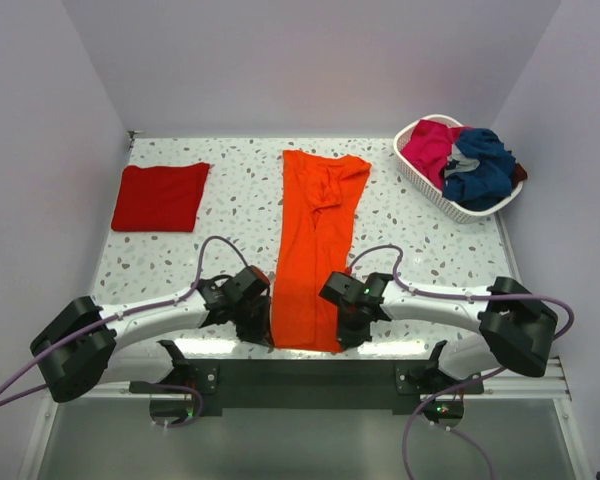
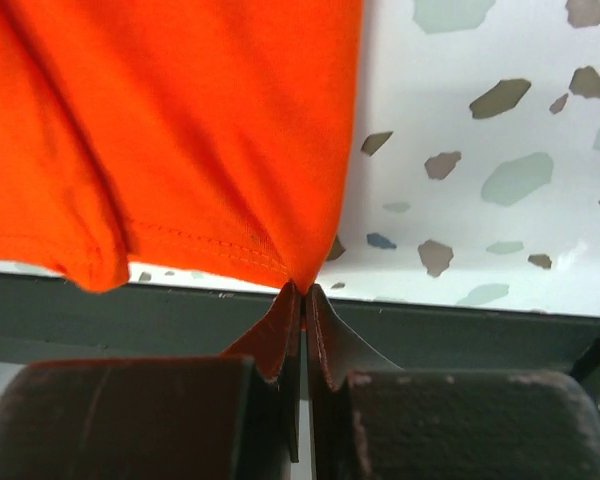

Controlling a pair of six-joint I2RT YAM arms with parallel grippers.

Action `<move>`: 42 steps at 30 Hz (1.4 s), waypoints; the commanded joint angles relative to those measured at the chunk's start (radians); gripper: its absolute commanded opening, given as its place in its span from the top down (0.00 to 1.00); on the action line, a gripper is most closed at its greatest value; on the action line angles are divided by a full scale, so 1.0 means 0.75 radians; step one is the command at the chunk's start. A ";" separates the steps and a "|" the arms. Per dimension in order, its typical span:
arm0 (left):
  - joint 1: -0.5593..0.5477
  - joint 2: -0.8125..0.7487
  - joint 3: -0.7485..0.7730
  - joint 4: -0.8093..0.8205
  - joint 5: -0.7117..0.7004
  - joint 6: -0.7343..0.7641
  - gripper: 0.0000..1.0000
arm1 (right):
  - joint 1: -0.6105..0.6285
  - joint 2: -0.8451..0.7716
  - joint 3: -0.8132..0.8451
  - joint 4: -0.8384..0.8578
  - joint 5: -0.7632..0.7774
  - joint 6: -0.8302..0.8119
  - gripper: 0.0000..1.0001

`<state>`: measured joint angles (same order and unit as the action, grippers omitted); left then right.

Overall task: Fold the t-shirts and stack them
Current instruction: Fold the tshirt

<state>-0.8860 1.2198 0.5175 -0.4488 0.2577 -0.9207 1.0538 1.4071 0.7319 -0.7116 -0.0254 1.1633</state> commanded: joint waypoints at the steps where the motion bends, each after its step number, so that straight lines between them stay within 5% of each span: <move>1: -0.009 -0.047 0.075 -0.095 0.033 0.047 1.00 | 0.010 -0.058 0.094 -0.141 -0.009 -0.013 1.00; 10: -0.009 -0.142 0.316 -0.330 0.018 0.047 1.00 | 0.008 -0.242 0.268 -0.464 -0.001 -0.029 1.00; 17: 0.046 0.038 0.480 -0.279 0.016 0.068 1.00 | -0.049 -0.162 0.425 -0.450 0.132 -0.060 1.00; 21: 0.173 0.098 0.533 -0.206 0.020 0.086 1.00 | -0.243 -0.105 0.448 -0.354 0.130 -0.146 1.00; 42: 0.551 0.860 1.193 -0.150 0.000 0.399 1.00 | -0.753 0.584 1.079 -0.266 0.216 -0.598 1.00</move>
<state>-0.4942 1.8145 1.3392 -0.5861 0.2497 -0.6628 0.5129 1.7916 1.4445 -0.9012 0.1028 0.7776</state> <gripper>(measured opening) 0.019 0.014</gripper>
